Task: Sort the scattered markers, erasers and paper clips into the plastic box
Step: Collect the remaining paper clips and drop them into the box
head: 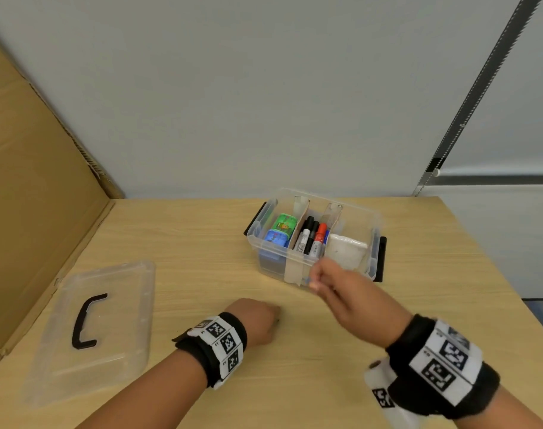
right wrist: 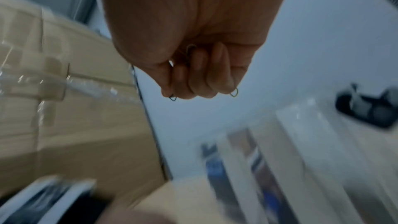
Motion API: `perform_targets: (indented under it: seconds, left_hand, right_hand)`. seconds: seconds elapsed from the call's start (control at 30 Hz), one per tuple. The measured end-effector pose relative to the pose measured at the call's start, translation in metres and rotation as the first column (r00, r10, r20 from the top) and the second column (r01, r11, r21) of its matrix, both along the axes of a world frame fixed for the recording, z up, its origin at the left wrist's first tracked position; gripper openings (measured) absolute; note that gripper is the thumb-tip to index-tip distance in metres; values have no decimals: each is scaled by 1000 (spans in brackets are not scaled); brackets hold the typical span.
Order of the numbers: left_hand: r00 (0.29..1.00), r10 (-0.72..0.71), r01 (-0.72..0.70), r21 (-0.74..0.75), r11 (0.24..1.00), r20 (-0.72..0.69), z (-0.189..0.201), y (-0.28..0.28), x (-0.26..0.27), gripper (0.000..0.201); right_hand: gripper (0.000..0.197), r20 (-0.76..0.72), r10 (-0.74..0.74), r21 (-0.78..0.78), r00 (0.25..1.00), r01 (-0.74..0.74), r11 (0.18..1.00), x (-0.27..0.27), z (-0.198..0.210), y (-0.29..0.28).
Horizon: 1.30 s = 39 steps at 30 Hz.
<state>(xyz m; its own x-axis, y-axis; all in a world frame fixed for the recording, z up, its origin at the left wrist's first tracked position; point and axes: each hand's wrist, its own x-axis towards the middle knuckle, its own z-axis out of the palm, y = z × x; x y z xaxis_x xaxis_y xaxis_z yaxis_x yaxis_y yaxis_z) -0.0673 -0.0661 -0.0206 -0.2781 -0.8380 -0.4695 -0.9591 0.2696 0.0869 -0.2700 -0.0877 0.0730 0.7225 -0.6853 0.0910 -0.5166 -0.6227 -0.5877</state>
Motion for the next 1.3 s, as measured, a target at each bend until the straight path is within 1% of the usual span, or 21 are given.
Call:
perform_targets:
  seconds: [0.1,0.2,0.23,0.27,0.37,0.43,0.5,0.53,0.6,0.67,0.73,0.83,0.9,0.97,1.03,1.07,1.13,1.17,1.2,1.27,1.3]
  left_hand:
    - [999,30,-30,4,1000,-22,-1,3,-1,37]
    - [972,140,-142,-1,990,-191,-2,10,10,28]
    - [940,185,-195,-6,981,-286,-4,14,14,20]
    - [888,229,-254,-9,967,-398,-6,17,19,14]
    - [663,306,-417,3,909,-683,-5,30,33,19]
    - [544,305,-491,-1,871,-782,1,38,38,20]
    - [487,292,-528,-11,849,-823,6,43,41,20]
    - [481,290,-537,-17,843,-828,9,45,43,20]
    - [488,289,-547,-31,837,-824,13,46,45,20]
    - [497,294,-558,-41,829,-817,15,45,48,20]
    - [503,305,-569,-44,821,-809,15,44,50,20]
    - [519,317,-570,-45,820,-794,17,44,49,20]
    - [527,318,-561,-41,827,-788,18,46,47,20]
    - [526,326,-556,-28,831,-786,17,48,46,20]
    - [527,333,-556,-21,831,-782,13,50,45,21]
    - [533,334,-555,-23,832,-777,12,51,44,20]
    - [543,329,-550,-32,834,-773,11,52,42,20]
    - [547,322,-548,-40,835,-773,12,51,41,20]
    - [550,314,-548,-50,835,-774,14,50,38,20]
    - [553,291,-550,-81,831,-781,21,46,30,20]
    - [554,277,-551,-97,829,-785,27,42,23,20]
  right_hand:
    - [9,90,-86,-34,992,89,995,-9,22,-23]
    - [9,226,-189,50,956,182,982,-11,26,-50]
    - [10,266,-229,108,936,208,972,-11,23,-59]
    - [11,297,-271,172,916,228,958,-10,19,-66]
    - [14,282,-377,397,882,251,883,-7,6,-83]
    - [15,167,-393,488,904,270,830,-1,3,-87]
    - [20,-24,-360,417,933,337,844,5,5,-89]
    - [22,-121,-335,344,935,356,869,9,6,-89]
    - [16,-301,-275,242,913,352,904,16,8,-90]
    - [16,-488,-200,183,850,323,928,24,7,-91]
    - [28,-628,-146,153,764,305,940,29,3,-95]
    - [33,-729,-83,146,680,273,951,34,4,-100]
    - [33,-736,-81,150,672,280,948,34,9,-101]
    - [32,-714,-93,152,694,283,947,31,15,-101]
    - [33,-640,-134,152,757,296,943,23,17,-101]
    - [33,-567,-163,159,807,302,940,17,16,-102]
    - [31,-314,-281,213,907,356,910,4,13,-101]
    - [30,-169,-355,223,919,387,895,-4,11,-100]
    - [29,-39,-420,178,907,419,890,-11,7,-100]
    - [25,145,-493,-3,858,499,867,-27,-3,-98]
    - [22,192,-507,-100,840,531,841,-34,-10,-98]
